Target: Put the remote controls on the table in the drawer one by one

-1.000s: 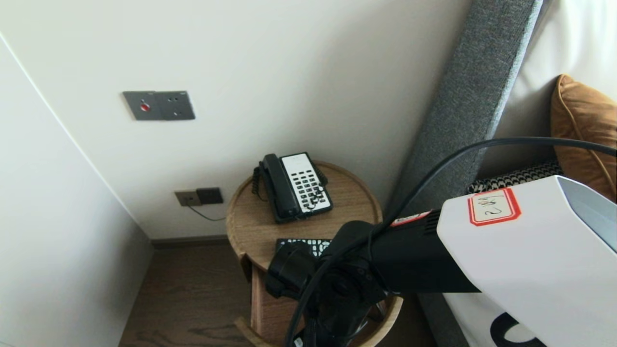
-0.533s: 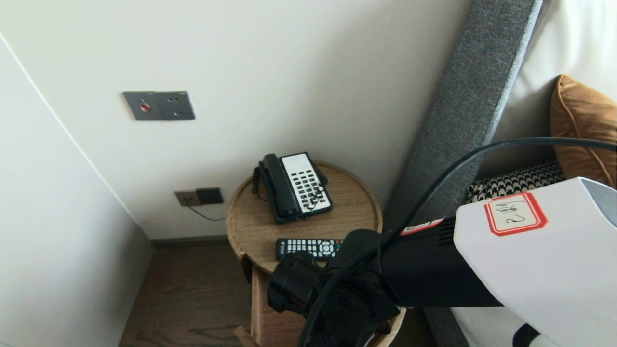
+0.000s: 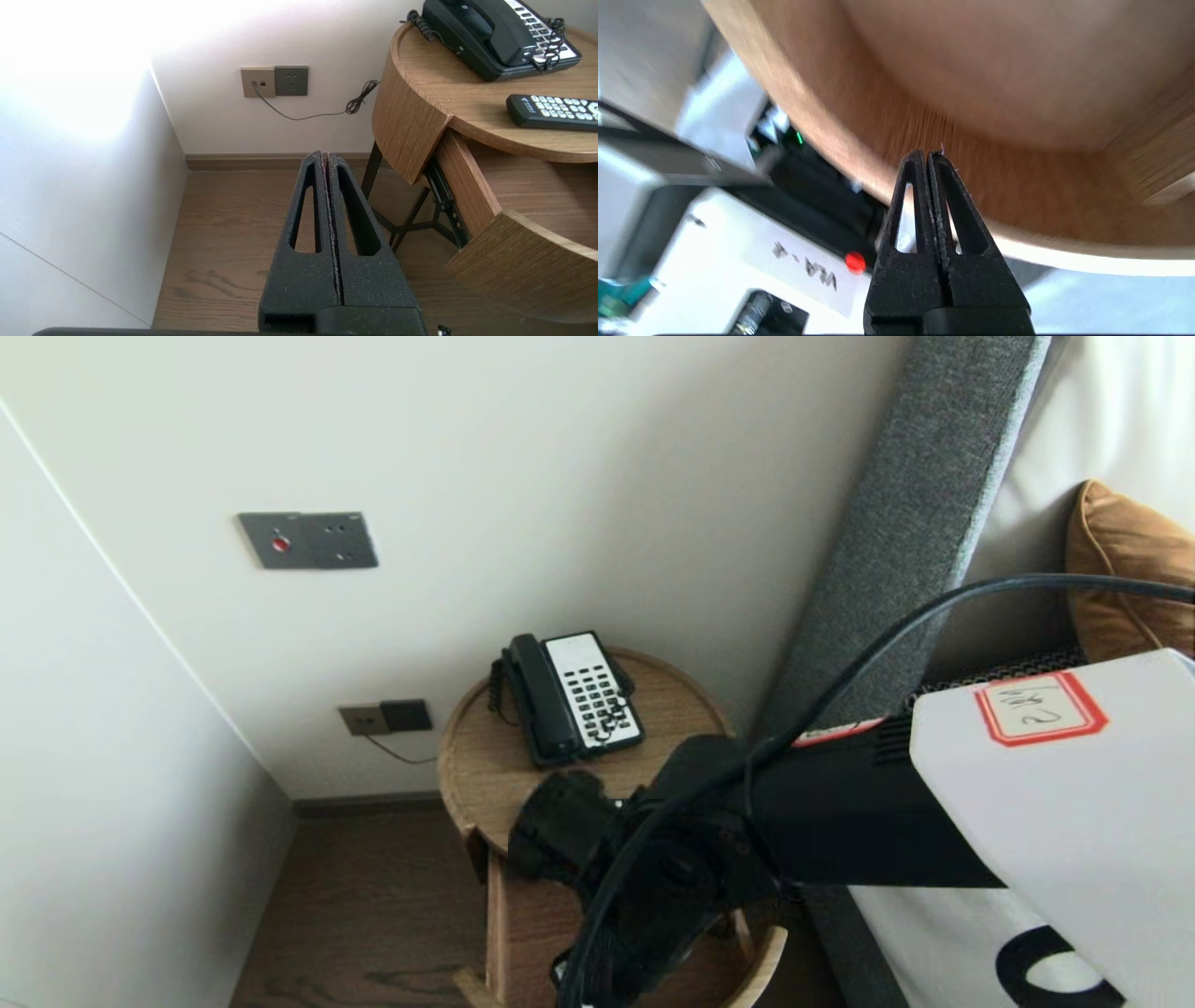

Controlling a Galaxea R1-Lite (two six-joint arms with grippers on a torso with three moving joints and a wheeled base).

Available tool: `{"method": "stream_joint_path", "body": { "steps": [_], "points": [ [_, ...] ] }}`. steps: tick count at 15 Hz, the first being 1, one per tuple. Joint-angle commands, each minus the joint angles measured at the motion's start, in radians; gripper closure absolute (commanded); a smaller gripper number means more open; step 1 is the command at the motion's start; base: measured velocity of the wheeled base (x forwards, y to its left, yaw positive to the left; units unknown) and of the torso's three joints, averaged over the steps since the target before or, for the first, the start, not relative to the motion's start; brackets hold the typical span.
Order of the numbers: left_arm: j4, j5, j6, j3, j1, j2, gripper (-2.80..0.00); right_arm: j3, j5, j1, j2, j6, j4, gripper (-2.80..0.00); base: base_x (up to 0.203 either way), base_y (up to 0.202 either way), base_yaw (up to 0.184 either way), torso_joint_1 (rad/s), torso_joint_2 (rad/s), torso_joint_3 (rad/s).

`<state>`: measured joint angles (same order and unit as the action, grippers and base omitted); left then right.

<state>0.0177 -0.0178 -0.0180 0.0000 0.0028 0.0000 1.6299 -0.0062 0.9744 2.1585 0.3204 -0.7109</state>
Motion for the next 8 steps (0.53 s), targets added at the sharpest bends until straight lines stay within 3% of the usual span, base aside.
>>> {"method": "stream_joint_path", "body": {
  "steps": [1,5,7,8],
  "points": [
    [0.001,-0.001,0.000,0.000,0.000,-0.003,0.00,0.080,-0.004,-0.024,0.000,-0.002,-0.006,0.00,0.000,0.000,0.000,0.000,0.00,0.000],
    [0.002,-0.001,0.000,0.002,0.000,-0.004,0.00,0.238,-0.009,-0.070,0.016,-0.036,-0.063,0.00,0.000,0.000,0.000,0.000,0.00,0.000],
    [0.002,-0.001,0.000,0.002,0.000,-0.005,0.00,0.313,-0.029,-0.090,0.046,-0.097,-0.130,0.00,0.000,0.000,0.000,0.000,0.00,0.000],
    [0.002,-0.001,0.000,0.002,0.000,-0.004,0.00,0.324,-0.066,-0.097,0.058,-0.148,-0.139,-2.80,0.000,0.000,0.000,0.000,0.00,0.000]
  ]
}}
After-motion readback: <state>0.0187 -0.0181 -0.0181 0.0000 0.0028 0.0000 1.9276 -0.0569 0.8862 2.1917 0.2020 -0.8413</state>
